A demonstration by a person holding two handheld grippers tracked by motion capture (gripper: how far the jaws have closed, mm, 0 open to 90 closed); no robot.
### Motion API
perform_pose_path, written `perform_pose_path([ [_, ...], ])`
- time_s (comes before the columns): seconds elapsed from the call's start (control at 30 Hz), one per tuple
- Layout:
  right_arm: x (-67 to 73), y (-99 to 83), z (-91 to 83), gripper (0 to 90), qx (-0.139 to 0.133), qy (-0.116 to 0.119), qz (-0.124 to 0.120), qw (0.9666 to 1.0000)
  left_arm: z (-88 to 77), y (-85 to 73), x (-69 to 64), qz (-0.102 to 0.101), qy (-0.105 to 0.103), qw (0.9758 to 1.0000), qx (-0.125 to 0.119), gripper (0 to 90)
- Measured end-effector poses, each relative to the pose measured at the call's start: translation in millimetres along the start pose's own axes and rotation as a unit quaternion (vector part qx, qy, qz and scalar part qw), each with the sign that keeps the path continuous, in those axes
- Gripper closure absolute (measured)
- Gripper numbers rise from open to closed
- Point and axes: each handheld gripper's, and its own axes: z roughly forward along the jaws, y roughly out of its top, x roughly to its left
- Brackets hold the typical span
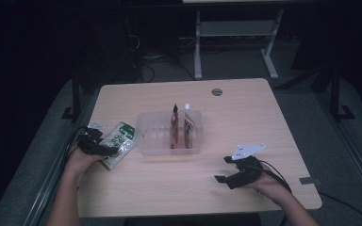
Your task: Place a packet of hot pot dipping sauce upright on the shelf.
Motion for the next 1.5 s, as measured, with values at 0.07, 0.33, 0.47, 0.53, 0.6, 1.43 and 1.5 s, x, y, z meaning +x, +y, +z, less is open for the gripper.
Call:
perform_pose_path([
  [0.07, -0.3, 0.0, 0.6, 18.0, 0.001, -0.001, 0.000, 1.0000, -0.3, -1.3, -0.6, -0.006, 0.005, 0.9999, -0.008, 23.9],
  [0.33, 0.2, 0.2, 0.9, 19.0, 0.002, 0.000, 0.001, 1.0000, -5.3, -3.2, 3.1, -0.024, 0.013, 0.9995, -0.018, 45.5],
  [0.47, -0.4, 0.3, 1.3, 19.4, 0.002, -0.001, 0.001, 1.0000, -8.4, -5.8, 7.7, -0.041, -0.002, 0.9989, -0.022, 62.0],
  [0.53, -0.4, 0.3, 1.1, 19.4, 0.001, 0.000, 0.001, 1.0000, -10.2, -7.1, 9.6, -0.043, -0.012, 0.9987, -0.026, 70.7],
  [0.6, -0.8, 0.1, 0.9, 19.4, 0.000, 0.000, 0.000, 1.0000, -11.4, -7.9, 9.6, -0.049, -0.024, 0.9981, -0.030, 77.3],
  [1.43, -3.6, -0.4, -2.4, 19.4, -0.005, -0.002, 0.003, 1.0000, -63.0, -14.9, 20.6, -0.100, -0.038, 0.9885, -0.107, 89.8],
  [1.5, -3.8, -0.3, -2.8, 19.4, -0.007, -0.003, 0.002, 1.0000, -70.8, -16.5, 21.3, -0.104, -0.040, 0.9872, -0.114, 89.8],
])
